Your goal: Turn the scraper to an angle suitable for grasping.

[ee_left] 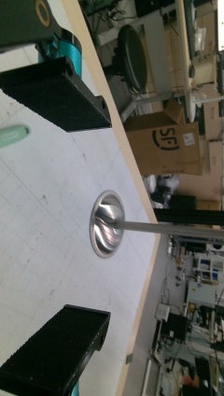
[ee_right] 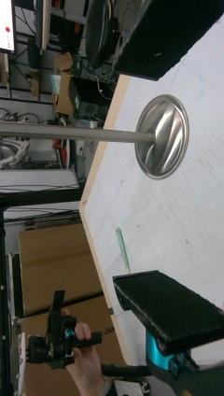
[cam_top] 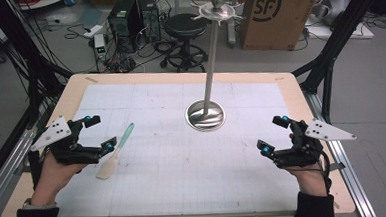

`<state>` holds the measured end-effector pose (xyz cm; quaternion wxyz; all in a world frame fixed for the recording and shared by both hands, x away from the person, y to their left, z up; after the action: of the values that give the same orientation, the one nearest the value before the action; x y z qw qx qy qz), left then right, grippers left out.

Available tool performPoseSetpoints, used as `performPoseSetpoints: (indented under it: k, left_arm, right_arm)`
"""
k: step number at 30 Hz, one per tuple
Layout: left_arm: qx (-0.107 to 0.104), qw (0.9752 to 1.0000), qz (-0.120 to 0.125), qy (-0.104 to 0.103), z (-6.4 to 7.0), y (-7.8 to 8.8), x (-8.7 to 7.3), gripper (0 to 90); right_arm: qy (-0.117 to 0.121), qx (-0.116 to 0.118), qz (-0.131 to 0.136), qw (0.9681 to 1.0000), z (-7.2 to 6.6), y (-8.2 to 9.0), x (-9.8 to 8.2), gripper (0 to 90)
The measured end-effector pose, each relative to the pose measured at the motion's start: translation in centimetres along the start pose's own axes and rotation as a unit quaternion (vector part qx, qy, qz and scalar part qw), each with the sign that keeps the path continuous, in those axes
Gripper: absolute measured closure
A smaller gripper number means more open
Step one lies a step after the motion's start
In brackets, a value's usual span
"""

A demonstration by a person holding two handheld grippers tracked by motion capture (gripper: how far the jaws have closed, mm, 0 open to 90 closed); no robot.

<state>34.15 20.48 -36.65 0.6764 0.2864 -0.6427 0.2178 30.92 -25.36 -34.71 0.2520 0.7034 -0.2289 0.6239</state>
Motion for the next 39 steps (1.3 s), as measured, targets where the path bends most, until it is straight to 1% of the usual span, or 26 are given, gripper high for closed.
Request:
performPoseSetpoints:
  k: [2,3,5,6,7,9,10,11,12,13,14,15,17,18,19,21,22,23,24,25,27,28,33,35,36,39]
  left_arm:
    - [0.018,0.9998,-0.005,0.004,-0.5,-0.1,-0.2,8.6]
    - [0.019,0.9998,-0.004,0.01,-0.6,-0.2,-0.2,8.6]
    - [0.028,0.9996,0.001,0.006,-0.9,-0.2,-0.3,10.4]
    - [0.028,0.9996,0.001,0.006,-0.9,-0.2,-0.3,12.5]
    - [0.03,0.9995,0.002,0.005,-1.0,-0.2,-0.3,12.5]
    - [0.037,0.9993,0.003,0.004,-1.2,-0.2,-0.4,17.4]
    - [0.042,0.9991,0.003,0.003,-1.3,-0.3,-0.5,29.4]
    - [0.045,0.999,0.003,0.002,-1.4,-0.3,-0.6,36.2]
    - [0.049,0.9988,0.003,0.001,-1.5,-0.4,-0.7,36.2]
    - [0.05,0.9987,0.001,0.002,-1.6,-0.4,-0.8,44.5]
    - [0.052,0.9987,0.001,0.002,-1.7,-0.5,-1.0,49.4]
    - [0.058,0.9983,-0.002,0.001,-1.9,-0.5,-1.2,54.4]
    - [0.067,0.9977,-0.015,0.006,-2.3,-0.6,-1.9,64.4]
    - [0.076,0.9969,-0.022,0.008,-2.6,-0.6,-2.2,70.0]
    - [0.088,0.9953,-0.038,0.017,-3.1,-0.7,-2.9,75.5]
    - [0.102,0.9929,-0.059,0.016,-3.5,-0.7,-3.4,86.7]
    - [0.102,0.9924,-0.065,0.021,-3.7,-0.8,-3.7,88.7]
    - [0.102,0.9924,-0.065,0.021,-3.7,-0.8,-3.7,89.6]
    - [0.1,0.992,-0.073,0.026,-3.8,-1.1,-4.0,89.7]
    - [0.1,0.992,-0.073,0.026,-3.8,-1.1,-4.0,89.7]
    - [0.101,0.9896,-0.098,0.032,-4.2,-1.8,-5.0,89.7]
    - [0.101,0.9896,-0.098,0.032,-4.2,-1.8,-5.0,89.7]
    - [0.102,0.9849,-0.134,0.039,-4.9,-2.9,-6.6,89.7]
    - [0.093,0.9837,-0.144,0.055,-5.1,-3.4,-7.3,89.6]
    - [0.091,0.9825,-0.151,0.059,-5.2,-3.5,-7.6,89.6]
    - [0.098,0.9783,-0.168,0.072,-5.8,-3.9,-8.6,89.6]
  right_arm:
    - [0.0,0.001,-0.004,1.0,0.0,0.0,-0.3,0.5]
    - [-0.001,0.0,-0.004,1.0,0.0,0.0,-0.3,0.5]
    - [-0.003,-0.001,-0.004,1.0,0.0,0.0,-0.4,0.5]
    - [-0.004,-0.001,-0.005,1.0,0.0,0.0,-0.5,0.5]
    - [-0.004,-0.001,-0.005,1.0,0.0,0.0,-0.5,0.5]
    - [-0.005,-0.001,-0.006,1.0,0.0,0.0,-0.6,0.6]
    - [-0.005,0.001,-0.009,0.9999,0.0,-0.1,-0.7,0.6]
    - [-0.005,0.001,-0.011,0.9999,0.0,-0.1,-0.8,0.6]
    - [-0.005,0.001,-0.011,0.9999,0.0,-0.1,-0.8,0.6]
    - [-0.007,0.0,-0.012,0.9999,0.0,-0.1,-0.9,0.5]
    - [-0.009,0.002,-0.013,0.9999,0.0,-0.2,-1.0,0.6]
    - [-0.008,0.002,-0.013,0.9999,0.0,-0.2,-1.0,0.6]
    - [-0.005,-0.001,-0.012,0.9999,0.0,-0.2,-1.0,0.6]
    - [-0.006,-0.001,-0.01,0.9999,0.0,-0.2,-1.0,0.6]
    - [-0.006,-0.001,-0.01,0.9999,0.0,-0.1,-1.0,0.6]
    - [-0.005,-0.003,-0.009,0.9999,0.1,-0.1,-1.0,0.6]
    - [-0.007,-0.004,-0.009,0.9999,0.1,0.0,-1.1,0.6]
    - [-0.007,-0.004,-0.01,0.9999,0.1,0.0,-1.1,0.6]
    - [-0.008,-0.004,-0.009,0.9999,0.1,0.0,-1.2,0.6]
    - [-0.009,-0.005,-0.01,0.9999,0.2,0.1,-1.2,0.6]
    - [-0.011,-0.006,-0.013,0.9998,0.2,0.1,-1.5,0.6]
    - [-0.013,-0.005,-0.015,0.9998,0.1,0.2,-1.6,0.6]
    - [-0.014,-0.009,-0.02,0.9997,0.1,0.4,-1.9,0.6]
    - [-0.013,-0.008,-0.02,0.9997,0.1,0.5,-1.9,0.6]
    - [-0.014,-0.006,-0.018,0.9997,0.0,0.6,-2.0,0.6]
    - [-0.014,-0.003,-0.018,0.9997,-0.2,0.8,-2.0,0.6]
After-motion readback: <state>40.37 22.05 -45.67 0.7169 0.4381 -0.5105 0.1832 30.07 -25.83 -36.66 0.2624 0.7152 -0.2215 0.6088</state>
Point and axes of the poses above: each handheld gripper's, and its own axes: y roughly backward along the jaws, x roughly out of its top, z roughly to its right, the point moved 8 cm from there along -y, roughly forward along the jaws, and after that the axes turned 3 degrees about z, right-handed, at the moved point
